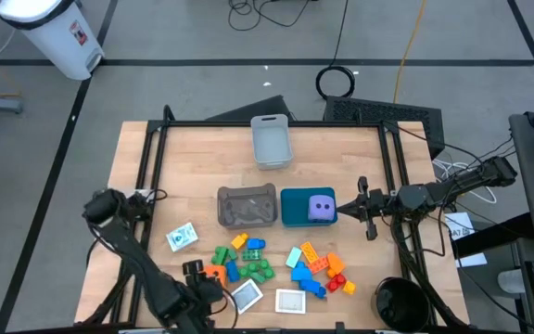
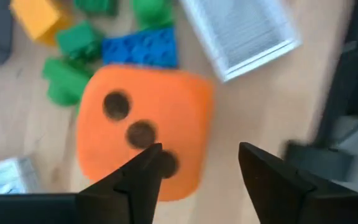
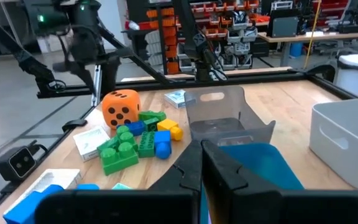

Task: Pick & Place Toys
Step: Put the orange dice into the blue bin

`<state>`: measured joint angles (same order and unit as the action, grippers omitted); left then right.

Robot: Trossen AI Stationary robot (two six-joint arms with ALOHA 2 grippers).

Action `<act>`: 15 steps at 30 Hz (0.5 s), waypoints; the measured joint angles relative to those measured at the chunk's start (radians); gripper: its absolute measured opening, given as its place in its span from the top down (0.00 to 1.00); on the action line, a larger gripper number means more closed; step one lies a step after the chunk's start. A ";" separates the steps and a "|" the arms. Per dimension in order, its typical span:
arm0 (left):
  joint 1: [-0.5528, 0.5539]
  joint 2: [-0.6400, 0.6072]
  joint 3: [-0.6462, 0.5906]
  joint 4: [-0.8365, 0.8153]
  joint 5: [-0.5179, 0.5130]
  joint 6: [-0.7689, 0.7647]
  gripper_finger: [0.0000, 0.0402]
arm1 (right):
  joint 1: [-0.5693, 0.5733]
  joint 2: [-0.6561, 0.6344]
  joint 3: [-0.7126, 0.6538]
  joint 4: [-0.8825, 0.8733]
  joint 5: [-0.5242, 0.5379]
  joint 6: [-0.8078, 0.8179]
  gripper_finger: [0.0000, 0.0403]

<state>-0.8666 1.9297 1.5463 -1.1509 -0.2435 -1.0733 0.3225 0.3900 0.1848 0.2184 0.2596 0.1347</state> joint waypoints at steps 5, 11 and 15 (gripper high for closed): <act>0.002 0.041 0.007 -0.014 -0.004 0.027 0.51 | 0.000 0.011 0.000 0.001 0.000 -0.004 1.00; 0.003 0.046 0.004 -0.006 -0.038 0.001 0.51 | 0.000 0.013 0.000 0.001 0.000 -0.011 1.00; 0.008 0.046 0.004 -0.005 0.007 -0.044 0.42 | 0.000 0.013 0.000 0.000 0.000 -0.019 1.00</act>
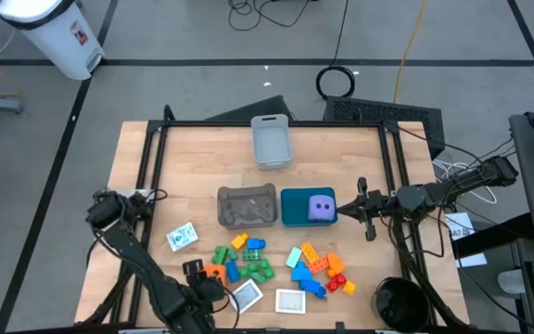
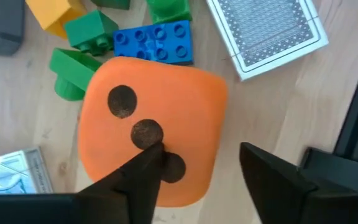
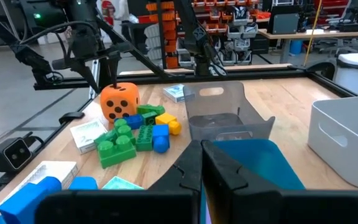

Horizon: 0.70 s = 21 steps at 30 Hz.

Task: Pick & Place Toys
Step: Put the orange dice into the blue bin

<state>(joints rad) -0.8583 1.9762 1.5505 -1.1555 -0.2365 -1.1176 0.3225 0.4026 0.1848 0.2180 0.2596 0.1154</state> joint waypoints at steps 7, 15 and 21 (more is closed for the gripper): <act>0.003 -0.040 -0.007 0.009 0.004 0.027 0.22 | 0.000 0.000 0.000 -0.013 0.000 0.000 1.00; 0.030 -0.057 -0.008 0.055 0.081 0.056 0.14 | 0.000 0.000 0.000 -0.013 -0.002 0.000 1.00; 0.087 -0.060 -0.004 -0.061 0.187 0.037 0.14 | 0.000 0.000 0.000 -0.013 -0.002 0.002 1.00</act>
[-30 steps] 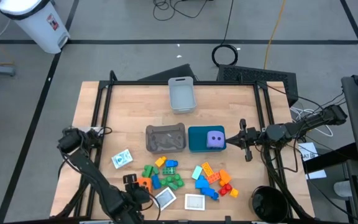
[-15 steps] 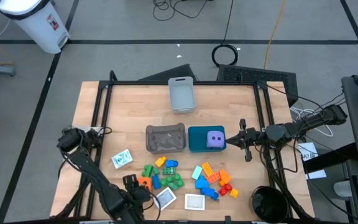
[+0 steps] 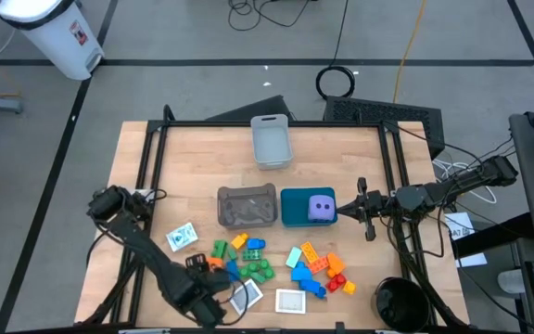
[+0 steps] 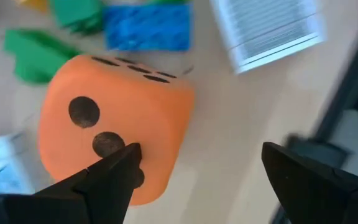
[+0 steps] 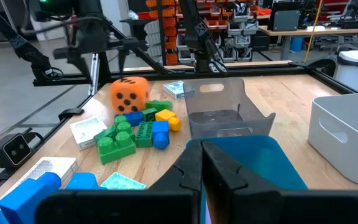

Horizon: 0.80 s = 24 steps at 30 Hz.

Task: Pick & Place Toys
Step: Put the orange dice into the blue bin

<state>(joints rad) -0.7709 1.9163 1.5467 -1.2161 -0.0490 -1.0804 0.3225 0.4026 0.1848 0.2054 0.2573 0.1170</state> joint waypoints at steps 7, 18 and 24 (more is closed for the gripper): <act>-0.002 0.002 0.003 -0.113 -0.038 -0.013 0.14 | 0.000 0.004 0.000 -0.001 0.000 0.001 1.00; -0.054 0.017 0.001 -0.177 -0.158 0.073 0.14 | 0.000 0.005 0.000 -0.001 0.000 -0.002 1.00; -0.079 0.058 -0.028 -0.174 -0.227 0.092 0.14 | 0.000 0.011 0.000 -0.012 0.000 -0.002 1.00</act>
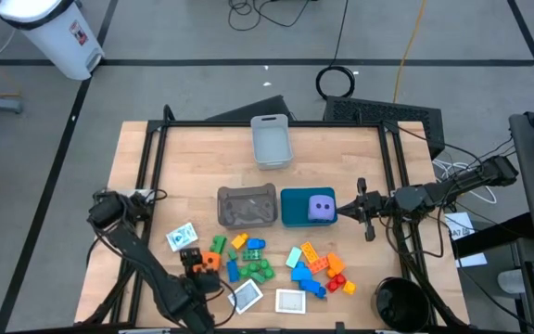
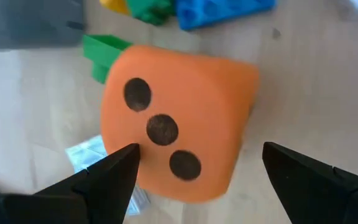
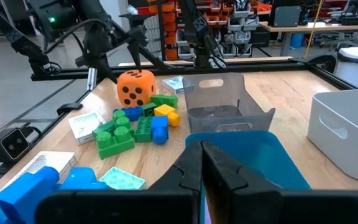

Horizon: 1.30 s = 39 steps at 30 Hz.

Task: Pick & Place Toys
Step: Put the orange dice into the blue bin

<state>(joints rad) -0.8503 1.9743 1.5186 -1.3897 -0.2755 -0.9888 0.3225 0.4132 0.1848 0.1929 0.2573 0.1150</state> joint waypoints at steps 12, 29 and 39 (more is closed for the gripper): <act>-0.003 0.075 0.002 0.003 -0.098 -0.030 0.14 | 0.000 0.004 0.000 -0.004 0.001 0.000 1.00; 0.000 0.078 -0.039 0.066 -0.186 -0.005 0.40 | 0.000 0.004 0.000 -0.004 0.002 0.000 1.00; -0.002 0.078 -0.080 0.089 -0.195 -0.067 0.46 | 0.000 0.004 0.000 -0.012 0.002 0.000 1.00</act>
<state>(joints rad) -0.8520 2.0525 1.4391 -1.3012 -0.4709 -1.0556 0.3222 0.4175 0.1848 0.1813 0.2596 0.1150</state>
